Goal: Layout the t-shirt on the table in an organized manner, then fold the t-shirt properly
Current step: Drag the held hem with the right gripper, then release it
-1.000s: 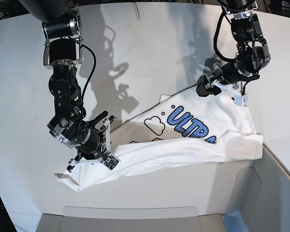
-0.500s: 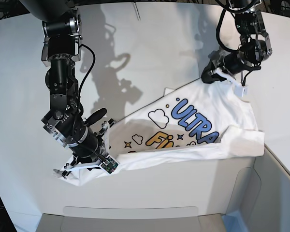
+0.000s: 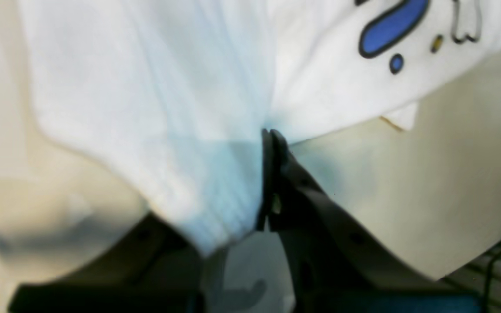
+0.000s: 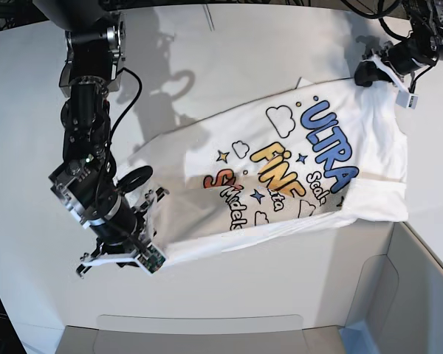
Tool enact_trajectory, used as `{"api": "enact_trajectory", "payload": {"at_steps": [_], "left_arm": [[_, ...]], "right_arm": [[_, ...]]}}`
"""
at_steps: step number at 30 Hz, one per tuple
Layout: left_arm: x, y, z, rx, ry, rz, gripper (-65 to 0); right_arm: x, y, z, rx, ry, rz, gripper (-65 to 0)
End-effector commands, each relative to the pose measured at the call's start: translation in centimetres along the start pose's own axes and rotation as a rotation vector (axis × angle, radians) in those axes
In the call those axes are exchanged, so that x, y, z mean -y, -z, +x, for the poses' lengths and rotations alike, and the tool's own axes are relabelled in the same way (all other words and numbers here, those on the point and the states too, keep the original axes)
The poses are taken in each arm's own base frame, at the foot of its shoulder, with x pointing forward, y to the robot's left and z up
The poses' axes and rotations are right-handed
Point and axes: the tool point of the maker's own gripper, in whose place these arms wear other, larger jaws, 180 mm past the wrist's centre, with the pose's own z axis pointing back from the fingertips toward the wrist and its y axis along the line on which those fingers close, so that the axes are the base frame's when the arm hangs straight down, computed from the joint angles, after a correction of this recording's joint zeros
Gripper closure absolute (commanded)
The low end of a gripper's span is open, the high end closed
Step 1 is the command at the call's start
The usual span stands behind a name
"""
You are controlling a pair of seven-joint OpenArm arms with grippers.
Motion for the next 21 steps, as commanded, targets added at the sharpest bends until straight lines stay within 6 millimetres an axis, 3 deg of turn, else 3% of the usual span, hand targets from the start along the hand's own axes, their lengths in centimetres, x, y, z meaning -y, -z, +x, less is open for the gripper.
{"api": "enact_trajectory", "payload": {"at_steps": [1, 8, 15, 19, 21], "left_arm": [[-1.6, -0.9, -1.7, -0.087, 0.026, 0.064, -3.2], [-2.3, -1.5, -1.5, -0.095, 0.050, 0.078, -3.2], [-2.0, -1.2, -1.5, -0.091, 0.043, 0.070, -3.2], [-2.0, -1.2, -1.4, -0.089, 0.042, 0.071, -3.2], [-2.0, -1.2, -1.4, -0.088, 0.040, 0.073, -3.3]], "right_arm": [[2.0, 0.1, 1.7, 0.037, -0.006, -0.034, 0.0], [6.7, 5.4, 0.7, -0.092, 0.071, 0.015, 0.0], [6.9, 12.0, 1.4, -0.015, 0.226, 0.164, 0.0], [9.4, 14.8, 1.7, 0.068, 0.422, 0.069, 0.0], [11.3, 15.6, 0.3, 0.077, 0.505, -0.019, -8.5]]}}
